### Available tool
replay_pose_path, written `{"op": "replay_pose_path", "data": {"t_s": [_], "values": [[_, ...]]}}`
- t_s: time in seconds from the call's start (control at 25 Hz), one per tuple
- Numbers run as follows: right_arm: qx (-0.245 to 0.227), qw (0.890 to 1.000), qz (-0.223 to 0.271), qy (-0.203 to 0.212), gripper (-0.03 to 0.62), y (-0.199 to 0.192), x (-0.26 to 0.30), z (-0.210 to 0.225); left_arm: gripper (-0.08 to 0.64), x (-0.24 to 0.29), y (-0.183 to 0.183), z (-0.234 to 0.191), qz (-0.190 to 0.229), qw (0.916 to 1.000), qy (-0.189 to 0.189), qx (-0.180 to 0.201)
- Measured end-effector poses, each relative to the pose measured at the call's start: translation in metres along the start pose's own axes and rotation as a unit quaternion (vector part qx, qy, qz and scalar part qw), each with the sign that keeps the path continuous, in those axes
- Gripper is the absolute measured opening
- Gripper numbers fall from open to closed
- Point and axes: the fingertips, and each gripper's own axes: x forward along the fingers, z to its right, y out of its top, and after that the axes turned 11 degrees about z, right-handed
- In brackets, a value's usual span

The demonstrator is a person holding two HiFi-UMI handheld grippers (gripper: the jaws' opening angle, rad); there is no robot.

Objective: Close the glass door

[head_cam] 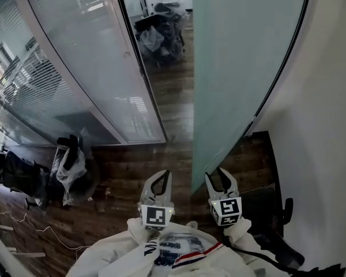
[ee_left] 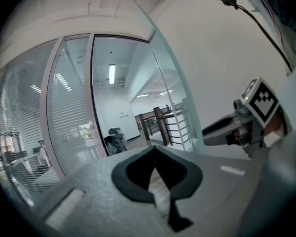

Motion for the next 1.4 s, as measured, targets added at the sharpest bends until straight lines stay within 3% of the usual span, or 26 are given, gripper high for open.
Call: {"op": "replay_pose_path", "data": {"t_s": [0.12, 0.24, 0.36, 0.48, 0.52, 0.6, 0.84, 1.4], "values": [[0.003, 0.999, -0.009, 0.034, 0.238, -0.009, 0.007, -0.006, 0.003, -0.002, -0.006, -0.003, -0.011, 0.9999, -0.002, 0.002], [0.001, 0.999, -0.005, 0.032, 0.273, -0.013, 0.014, 0.007, 0.003, 0.008, -0.008, -0.003, -0.009, 0.9999, -0.011, 0.000], [-0.003, 0.999, -0.008, 0.048, 0.219, -0.016, 0.029, 0.011, 0.003, 0.024, -0.009, -0.003, -0.001, 0.9996, -0.027, -0.002], [-0.021, 0.997, -0.017, 0.076, 0.215, -0.022, 0.048, 0.002, 0.003, 0.040, 0.001, -0.006, 0.018, 0.9992, -0.032, -0.013], [-0.025, 0.997, -0.017, 0.072, 0.161, -0.023, 0.053, 0.002, 0.003, 0.044, 0.003, -0.010, 0.023, 0.9992, -0.031, -0.013], [-0.016, 0.998, -0.012, 0.066, 0.132, -0.022, 0.057, 0.004, 0.003, 0.048, 0.000, -0.021, 0.023, 0.9994, -0.025, -0.004], [-0.011, 0.998, -0.010, 0.057, 0.127, -0.018, 0.068, -0.001, 0.003, 0.057, -0.014, -0.045, 0.007, 0.9996, -0.018, -0.023], [-0.014, 0.999, -0.037, 0.035, 0.126, -0.017, 0.111, -0.012, 0.003, 0.077, -0.033, -0.079, 0.014, 0.9987, -0.021, -0.044]]}}
